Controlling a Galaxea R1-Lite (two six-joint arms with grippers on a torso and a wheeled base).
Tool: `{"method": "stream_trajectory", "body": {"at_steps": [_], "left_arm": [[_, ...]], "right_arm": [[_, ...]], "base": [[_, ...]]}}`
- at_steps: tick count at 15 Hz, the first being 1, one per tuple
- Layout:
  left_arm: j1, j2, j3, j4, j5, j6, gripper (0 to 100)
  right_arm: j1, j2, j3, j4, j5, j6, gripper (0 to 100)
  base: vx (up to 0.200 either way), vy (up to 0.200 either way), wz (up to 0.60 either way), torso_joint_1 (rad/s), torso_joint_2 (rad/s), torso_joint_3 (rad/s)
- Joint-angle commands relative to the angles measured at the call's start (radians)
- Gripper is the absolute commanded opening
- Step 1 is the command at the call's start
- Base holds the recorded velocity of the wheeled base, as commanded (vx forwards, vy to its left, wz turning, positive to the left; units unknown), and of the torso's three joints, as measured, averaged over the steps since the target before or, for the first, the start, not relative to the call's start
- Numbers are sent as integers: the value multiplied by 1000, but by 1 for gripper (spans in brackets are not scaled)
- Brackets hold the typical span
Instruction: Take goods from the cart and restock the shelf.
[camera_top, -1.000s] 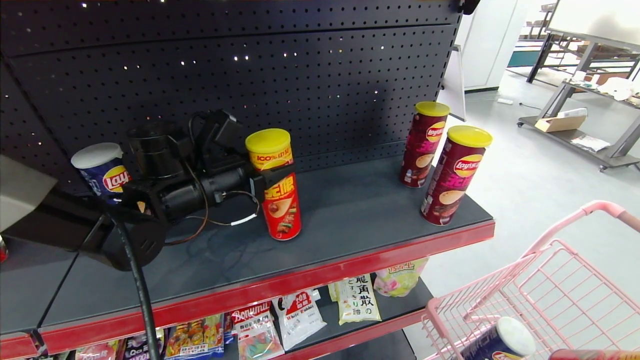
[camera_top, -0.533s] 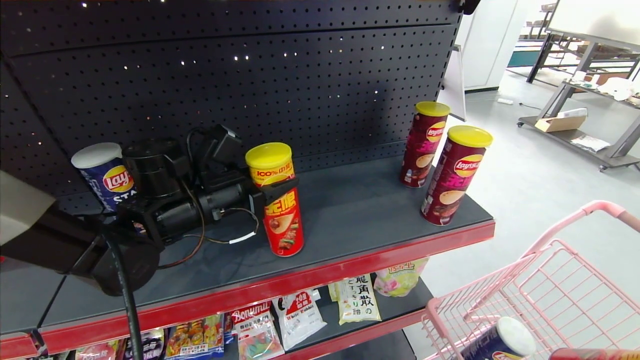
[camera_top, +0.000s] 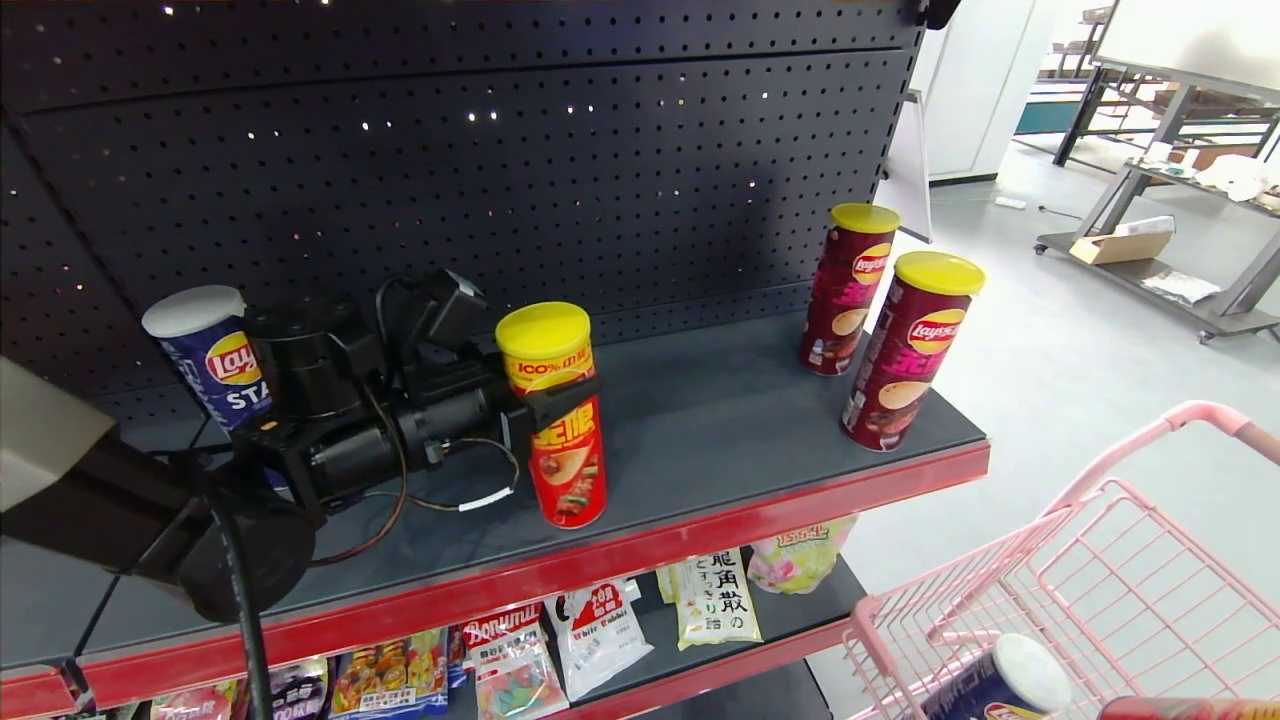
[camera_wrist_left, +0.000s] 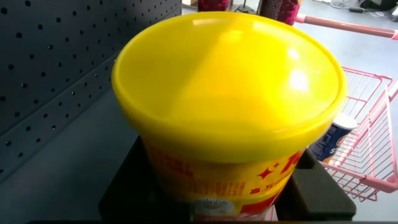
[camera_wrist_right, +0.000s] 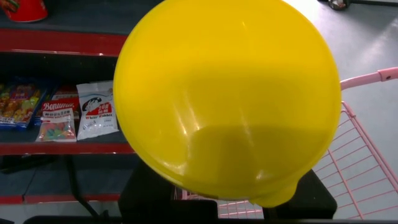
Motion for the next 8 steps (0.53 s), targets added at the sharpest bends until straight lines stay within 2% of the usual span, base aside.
{"method": "stream_trajectory", "body": {"at_steps": [1, 8], "left_arm": [[-2, 4, 4, 3, 0, 0, 0], [-21, -2, 14, 6, 20, -6, 0]], "right_arm": [[1, 2, 0, 0, 0, 0, 0], [1, 2, 2, -2, -1, 0, 0]], "base": [[0, 0, 0, 0, 0, 0], [0, 0, 0, 0, 0, 0]]}}
